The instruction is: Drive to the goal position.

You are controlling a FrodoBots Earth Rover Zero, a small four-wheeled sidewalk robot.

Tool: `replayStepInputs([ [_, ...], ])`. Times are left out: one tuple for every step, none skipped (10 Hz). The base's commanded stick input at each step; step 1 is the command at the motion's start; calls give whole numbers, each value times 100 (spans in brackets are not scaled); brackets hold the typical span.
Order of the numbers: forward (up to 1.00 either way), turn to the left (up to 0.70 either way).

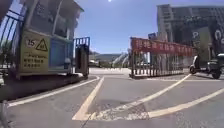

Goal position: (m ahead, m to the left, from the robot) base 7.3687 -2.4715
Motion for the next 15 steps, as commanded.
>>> replayStepInputs([
  [45, -6],
  [45, -27],
  [45, -25],
  [45, -24],
  [45, -22],
  [45, 0],
  [45, 0],
  [45, 0],
  [45, 0],
  [45, 0],
  [45, 0],
  [45, 0],
  [45, 0],
  [45, 0],
  [45, 0],
])
